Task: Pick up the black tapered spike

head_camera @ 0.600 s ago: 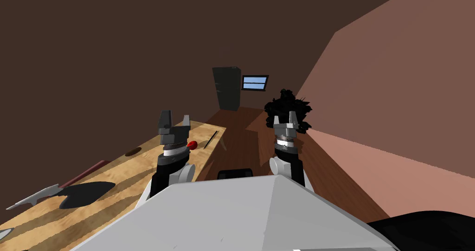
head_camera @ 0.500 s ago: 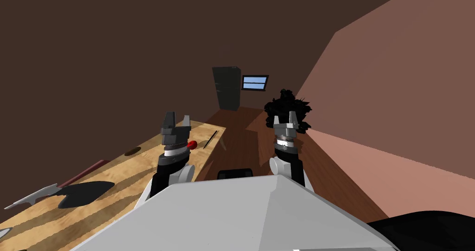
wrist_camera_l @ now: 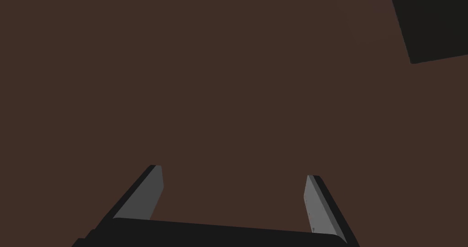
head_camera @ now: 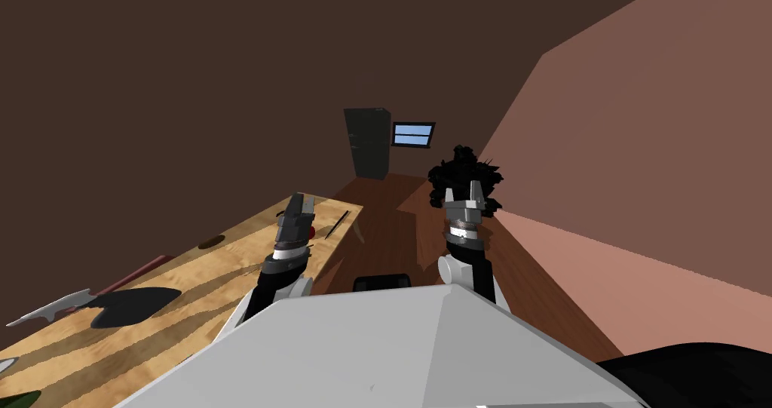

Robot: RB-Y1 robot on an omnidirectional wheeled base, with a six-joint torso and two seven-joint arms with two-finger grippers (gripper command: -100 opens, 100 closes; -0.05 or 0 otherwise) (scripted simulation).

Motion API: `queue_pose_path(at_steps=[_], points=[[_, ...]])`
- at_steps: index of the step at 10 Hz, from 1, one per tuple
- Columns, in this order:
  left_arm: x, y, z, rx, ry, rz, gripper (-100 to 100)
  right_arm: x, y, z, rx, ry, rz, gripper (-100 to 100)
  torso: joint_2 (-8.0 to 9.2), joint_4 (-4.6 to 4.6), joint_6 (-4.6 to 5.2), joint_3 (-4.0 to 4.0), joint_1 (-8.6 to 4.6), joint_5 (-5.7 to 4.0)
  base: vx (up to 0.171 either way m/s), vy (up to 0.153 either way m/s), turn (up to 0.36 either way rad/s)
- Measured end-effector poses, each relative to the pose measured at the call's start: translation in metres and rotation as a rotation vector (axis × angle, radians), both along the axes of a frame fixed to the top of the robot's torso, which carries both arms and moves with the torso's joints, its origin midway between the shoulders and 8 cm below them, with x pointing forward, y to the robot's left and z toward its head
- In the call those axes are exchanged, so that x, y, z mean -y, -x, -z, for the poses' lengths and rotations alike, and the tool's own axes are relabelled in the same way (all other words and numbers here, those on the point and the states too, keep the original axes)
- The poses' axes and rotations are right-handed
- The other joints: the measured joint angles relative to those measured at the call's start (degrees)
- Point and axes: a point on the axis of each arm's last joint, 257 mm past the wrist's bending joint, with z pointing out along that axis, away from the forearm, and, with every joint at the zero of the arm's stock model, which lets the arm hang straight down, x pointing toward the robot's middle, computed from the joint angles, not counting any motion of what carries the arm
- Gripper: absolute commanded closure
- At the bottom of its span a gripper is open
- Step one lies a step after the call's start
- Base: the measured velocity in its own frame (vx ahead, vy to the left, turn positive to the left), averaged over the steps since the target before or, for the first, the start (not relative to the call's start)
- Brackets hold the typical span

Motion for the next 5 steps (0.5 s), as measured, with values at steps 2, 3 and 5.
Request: queue_pose_path(at_steps=[2, 3, 5], points=[[0.001, -0.002, 0.022, -0.044, -0.053, -0.018, -100, 0.0, 0.0, 0.0, 0.0, 0.0, 0.0, 0, -0.11, -0.02, 0.0, -0.06, 0.12, 0.01, 0.004, -0.095, 0.001], [0.003, -0.004, 0.035, -0.07, -0.078, -0.026, -100, 0.0, 0.0, 0.0, 0.0, 0.0, 0.0, 0, -0.14, -0.03, 0.0, -0.08, 0.18, 0.04, 0.027, -0.126, -0.005], [0.001, -0.009, 0.074, -0.139, -0.15, -0.045, -100, 0.0, 0.0, 0.0, 0.0, 0.0, 0.0, 0, -0.33, -0.07, 0.0, -0.19, -0.01, 0.0, 0.062, -0.13, 0.002]])
